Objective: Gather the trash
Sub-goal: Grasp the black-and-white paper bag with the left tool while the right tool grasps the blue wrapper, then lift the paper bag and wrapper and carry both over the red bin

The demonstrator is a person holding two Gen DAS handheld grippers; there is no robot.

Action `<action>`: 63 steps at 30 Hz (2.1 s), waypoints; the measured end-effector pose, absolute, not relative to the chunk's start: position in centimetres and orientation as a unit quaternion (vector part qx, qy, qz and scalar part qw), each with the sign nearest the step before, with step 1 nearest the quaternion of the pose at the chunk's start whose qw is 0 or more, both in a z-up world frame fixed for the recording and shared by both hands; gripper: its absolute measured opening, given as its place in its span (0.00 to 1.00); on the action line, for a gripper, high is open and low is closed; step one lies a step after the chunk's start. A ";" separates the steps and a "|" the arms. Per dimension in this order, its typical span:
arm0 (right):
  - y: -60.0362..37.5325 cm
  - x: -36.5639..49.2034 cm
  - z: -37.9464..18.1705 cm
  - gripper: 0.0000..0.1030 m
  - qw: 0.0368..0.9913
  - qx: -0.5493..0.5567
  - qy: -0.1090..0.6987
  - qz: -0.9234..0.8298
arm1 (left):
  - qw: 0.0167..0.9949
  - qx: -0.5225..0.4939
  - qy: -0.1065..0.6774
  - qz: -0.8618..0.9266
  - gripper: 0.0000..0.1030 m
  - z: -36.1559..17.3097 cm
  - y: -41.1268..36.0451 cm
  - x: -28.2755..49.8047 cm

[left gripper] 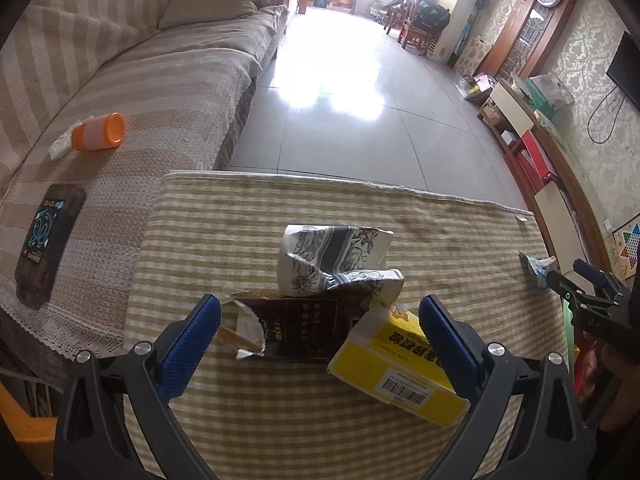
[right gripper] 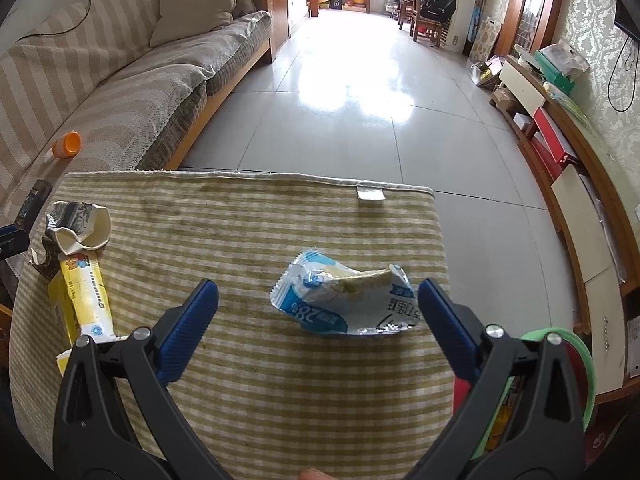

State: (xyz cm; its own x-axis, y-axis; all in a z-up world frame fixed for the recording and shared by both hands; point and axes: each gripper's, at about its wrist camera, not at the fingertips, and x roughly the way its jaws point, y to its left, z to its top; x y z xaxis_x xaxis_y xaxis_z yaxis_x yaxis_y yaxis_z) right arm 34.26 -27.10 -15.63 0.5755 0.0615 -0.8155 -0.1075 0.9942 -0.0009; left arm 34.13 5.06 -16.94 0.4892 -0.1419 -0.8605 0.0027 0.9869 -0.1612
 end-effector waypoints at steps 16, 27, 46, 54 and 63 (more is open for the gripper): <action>-27.1 36.4 -18.7 0.89 0.875 -0.039 0.481 0.032 | 0.842 -0.029 0.537 -0.038 0.77 -20.4 3.1 38.0; -29.0 36.0 -17.6 0.34 0.879 -0.017 0.475 0.036 | 0.859 -0.028 0.511 -0.030 0.72 -18.7 3.1 37.7; -27.2 30.9 -11.7 0.22 0.892 0.021 0.442 0.095 | 0.884 -0.041 0.465 -0.017 0.72 -13.0 4.1 33.4; -27.0 27.8 -8.6 0.21 0.899 0.029 0.423 0.110 | 0.895 -0.050 0.443 -0.026 0.72 -9.5 3.7 30.5; -28.9 24.1 -4.6 0.21 0.912 0.037 0.394 0.109 | 0.905 -0.040 0.420 -0.054 0.72 -5.8 -0.3 27.4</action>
State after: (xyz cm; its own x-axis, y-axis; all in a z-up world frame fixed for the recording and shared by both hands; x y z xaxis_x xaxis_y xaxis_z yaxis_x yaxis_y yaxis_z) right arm 24.07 -28.92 -4.63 0.6666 0.2270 -0.7100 -0.1696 0.9737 0.1522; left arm 27.42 -0.28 -5.80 0.6421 -0.1317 -0.7552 0.0642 0.9909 -0.1183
